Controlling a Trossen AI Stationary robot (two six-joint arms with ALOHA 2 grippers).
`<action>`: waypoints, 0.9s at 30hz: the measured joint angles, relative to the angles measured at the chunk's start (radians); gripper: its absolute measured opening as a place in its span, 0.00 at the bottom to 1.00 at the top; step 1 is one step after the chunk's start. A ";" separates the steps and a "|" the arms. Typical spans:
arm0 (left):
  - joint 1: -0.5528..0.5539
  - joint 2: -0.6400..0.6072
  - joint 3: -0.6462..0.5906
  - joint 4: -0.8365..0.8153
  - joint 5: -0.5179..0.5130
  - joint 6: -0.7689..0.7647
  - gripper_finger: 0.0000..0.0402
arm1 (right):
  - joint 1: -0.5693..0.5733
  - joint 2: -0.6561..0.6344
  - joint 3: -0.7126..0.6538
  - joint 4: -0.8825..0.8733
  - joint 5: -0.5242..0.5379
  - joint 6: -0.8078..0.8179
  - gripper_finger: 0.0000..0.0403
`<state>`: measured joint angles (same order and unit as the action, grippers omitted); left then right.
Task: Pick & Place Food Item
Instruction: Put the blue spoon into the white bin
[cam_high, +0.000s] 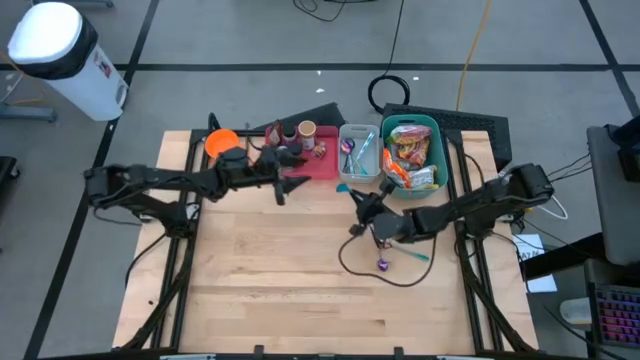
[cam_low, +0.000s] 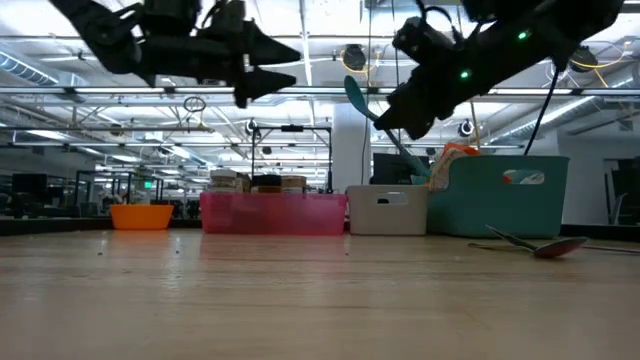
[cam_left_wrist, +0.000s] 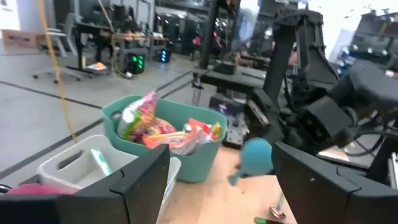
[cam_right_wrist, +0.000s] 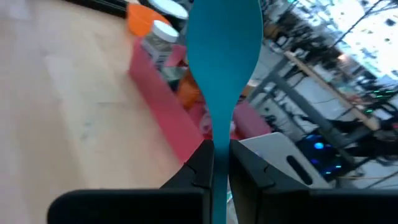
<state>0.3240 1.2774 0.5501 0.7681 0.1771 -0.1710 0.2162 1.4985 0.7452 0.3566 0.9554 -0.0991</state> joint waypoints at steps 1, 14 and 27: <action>-0.011 0.028 0.022 -0.002 -0.001 0.008 0.72 | -0.012 0.014 0.000 0.043 0.014 -0.031 0.03; -0.113 0.289 0.248 -0.003 -0.079 0.154 0.69 | -0.095 0.071 0.000 0.297 0.039 -0.209 0.03; -0.128 0.351 0.307 0.005 -0.213 0.189 0.69 | -0.097 0.071 0.000 0.351 0.035 -0.203 0.03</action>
<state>0.1955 1.6287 0.8570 0.7731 -0.0362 0.0176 0.1188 1.5700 0.7456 0.7077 0.9909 -0.3025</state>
